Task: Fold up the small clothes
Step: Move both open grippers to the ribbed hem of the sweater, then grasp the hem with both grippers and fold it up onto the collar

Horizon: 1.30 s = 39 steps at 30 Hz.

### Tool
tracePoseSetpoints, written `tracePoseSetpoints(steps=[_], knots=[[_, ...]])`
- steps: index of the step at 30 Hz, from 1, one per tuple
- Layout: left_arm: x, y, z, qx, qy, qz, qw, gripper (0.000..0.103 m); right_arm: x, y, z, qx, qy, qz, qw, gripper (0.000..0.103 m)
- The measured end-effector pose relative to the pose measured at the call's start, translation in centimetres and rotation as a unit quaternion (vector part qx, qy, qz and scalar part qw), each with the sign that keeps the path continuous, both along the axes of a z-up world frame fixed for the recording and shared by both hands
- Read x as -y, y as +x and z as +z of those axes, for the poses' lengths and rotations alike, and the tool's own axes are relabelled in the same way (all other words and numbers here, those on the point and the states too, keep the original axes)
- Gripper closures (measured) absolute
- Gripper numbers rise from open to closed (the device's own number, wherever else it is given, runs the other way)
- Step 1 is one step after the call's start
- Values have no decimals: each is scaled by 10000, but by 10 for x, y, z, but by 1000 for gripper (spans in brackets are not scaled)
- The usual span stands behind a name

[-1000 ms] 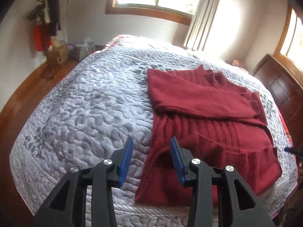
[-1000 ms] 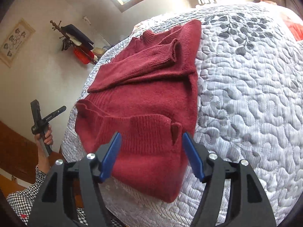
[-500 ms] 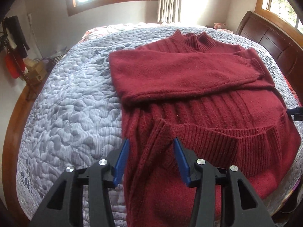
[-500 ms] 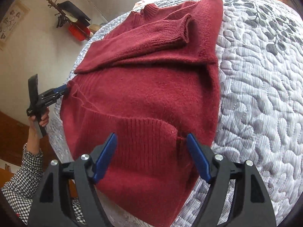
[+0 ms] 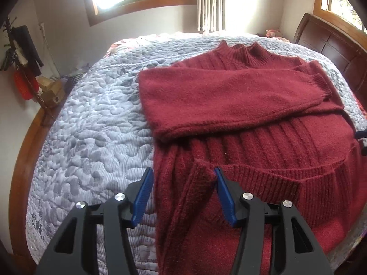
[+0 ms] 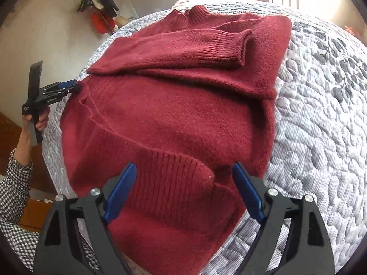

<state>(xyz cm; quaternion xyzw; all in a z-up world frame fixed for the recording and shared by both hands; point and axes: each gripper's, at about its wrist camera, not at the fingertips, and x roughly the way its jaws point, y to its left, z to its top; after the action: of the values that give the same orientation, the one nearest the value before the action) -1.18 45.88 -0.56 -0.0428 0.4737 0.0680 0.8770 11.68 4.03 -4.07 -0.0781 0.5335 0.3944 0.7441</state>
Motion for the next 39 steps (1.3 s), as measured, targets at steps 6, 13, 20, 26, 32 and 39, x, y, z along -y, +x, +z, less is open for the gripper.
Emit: tracePoseSetpoints(steps=[6, 13, 20, 26, 32, 39], knots=[[2, 13, -14, -300, 115, -206, 9993, 43, -1, 6, -14, -113, -211, 90, 9997, 15], [19, 0, -18, -166, 692, -197, 9973, 84, -3, -29, -9, 690, -410, 436, 9958, 87], [17, -38, 12, 501, 292, 32, 9983, 96, 15, -47, 14, 950, 87, 298, 9950, 92], [12, -53, 15, 685, 288, 317, 9967, 96, 24, -48, 24, 913, 383, 73, 9951, 92], [1, -43, 20, 760, 10, 686, 9947, 97, 19, -33, 22, 633, 369, -144, 9972, 92], [-16, 5, 75, 1326, 45, 926, 9868, 97, 24, 7, 87, 1005, 970, -499, 9889, 92]])
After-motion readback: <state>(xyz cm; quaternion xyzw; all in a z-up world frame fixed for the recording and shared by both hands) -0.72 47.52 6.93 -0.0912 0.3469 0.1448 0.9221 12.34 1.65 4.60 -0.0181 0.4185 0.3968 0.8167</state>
